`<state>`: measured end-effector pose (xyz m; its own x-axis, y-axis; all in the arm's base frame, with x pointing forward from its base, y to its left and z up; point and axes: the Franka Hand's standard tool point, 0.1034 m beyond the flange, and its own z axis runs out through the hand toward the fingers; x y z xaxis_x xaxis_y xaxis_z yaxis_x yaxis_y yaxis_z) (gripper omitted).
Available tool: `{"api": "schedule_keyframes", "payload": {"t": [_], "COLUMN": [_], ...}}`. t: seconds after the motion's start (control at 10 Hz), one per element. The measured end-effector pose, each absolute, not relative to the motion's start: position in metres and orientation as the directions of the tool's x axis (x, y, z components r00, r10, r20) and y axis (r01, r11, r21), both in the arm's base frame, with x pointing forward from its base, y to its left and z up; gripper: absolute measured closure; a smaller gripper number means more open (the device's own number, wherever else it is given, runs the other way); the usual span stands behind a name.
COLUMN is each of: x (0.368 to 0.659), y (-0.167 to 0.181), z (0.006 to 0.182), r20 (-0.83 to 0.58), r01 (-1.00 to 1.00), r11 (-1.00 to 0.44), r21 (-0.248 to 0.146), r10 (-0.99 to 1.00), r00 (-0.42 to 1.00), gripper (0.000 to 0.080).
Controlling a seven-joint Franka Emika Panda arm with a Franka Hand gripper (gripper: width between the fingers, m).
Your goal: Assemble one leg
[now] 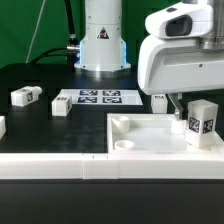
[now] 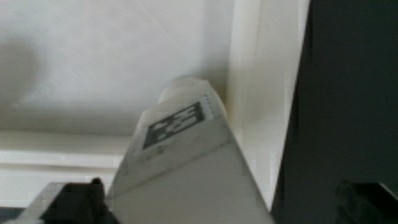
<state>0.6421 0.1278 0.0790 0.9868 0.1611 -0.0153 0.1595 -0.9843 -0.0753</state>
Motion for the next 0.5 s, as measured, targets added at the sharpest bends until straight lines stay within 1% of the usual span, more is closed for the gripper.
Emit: {"api": "schedule_keyframes", "payload": {"t": [0.1,0.3,0.4,0.5], "x": [0.6420,0.6418,0.6418,0.6418], "y": [0.1262,0.1262,0.1261,0.1261], "z": [0.0788,0.0784,0.0783,0.0783], "r20": [-0.012,-0.011,-0.011,-0.011], "r01": [0.231,0.250,0.250,0.250], "r11": [-0.970,-0.965,-0.965,-0.965], "r21": [-0.076,-0.078,-0.078,-0.078], "r10": [0.233,0.252,0.252,0.252], "r00": [0.972,0.968,0.968,0.968], "gripper": [0.0150,0.0150,0.0238,0.0373]}}
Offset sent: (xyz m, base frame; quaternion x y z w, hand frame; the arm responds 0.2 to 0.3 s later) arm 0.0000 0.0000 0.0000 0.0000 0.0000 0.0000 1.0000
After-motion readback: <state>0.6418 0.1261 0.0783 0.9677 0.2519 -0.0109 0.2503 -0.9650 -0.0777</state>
